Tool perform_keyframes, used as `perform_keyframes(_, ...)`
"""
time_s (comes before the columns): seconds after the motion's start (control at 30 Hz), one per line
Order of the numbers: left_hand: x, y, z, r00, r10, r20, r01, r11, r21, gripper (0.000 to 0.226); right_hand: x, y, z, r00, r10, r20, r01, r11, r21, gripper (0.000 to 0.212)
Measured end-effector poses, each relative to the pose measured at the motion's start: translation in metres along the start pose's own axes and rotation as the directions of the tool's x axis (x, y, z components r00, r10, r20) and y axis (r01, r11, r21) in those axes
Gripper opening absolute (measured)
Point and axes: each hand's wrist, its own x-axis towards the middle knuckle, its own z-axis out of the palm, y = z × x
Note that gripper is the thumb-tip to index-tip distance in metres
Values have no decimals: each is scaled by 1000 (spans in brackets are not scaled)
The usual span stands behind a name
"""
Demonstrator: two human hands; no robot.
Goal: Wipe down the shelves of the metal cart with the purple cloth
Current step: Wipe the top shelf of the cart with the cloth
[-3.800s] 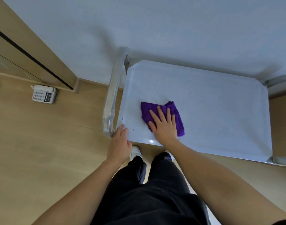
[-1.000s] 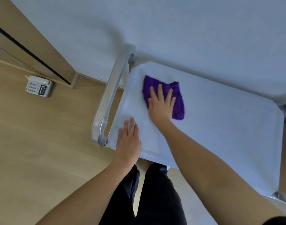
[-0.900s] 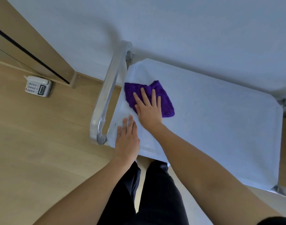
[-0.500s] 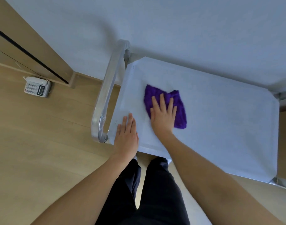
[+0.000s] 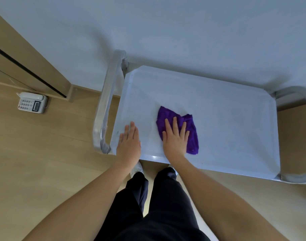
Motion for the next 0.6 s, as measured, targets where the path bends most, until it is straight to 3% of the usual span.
perform_keyframes(0.13, -2, 3, 4, 1000, -23, -12, 23, 1000, -3, 60, -38, -29, 17, 979, -202, 3, 202, 979, -37, 55)
perform_keyframes(0.27, -2, 1, 3, 1000, -5, -10, 5, 1000, 24, 60, -32, -2, 9, 943, -333, 16, 333, 940, -77, 51)
perform_keyframes(0.47, -1, 4, -3, 1000, 9, 19, -9, 1000, 13, 63, -21, 25, -9, 997, -15, 70, 16, 1000, -11, 53)
perform_keyframes(0.6, -2, 4, -15, 998, 17, 66, -19, 1000, 22, 67, -41, 11, -15, 988, -66, 142, 64, 998, 23, 56)
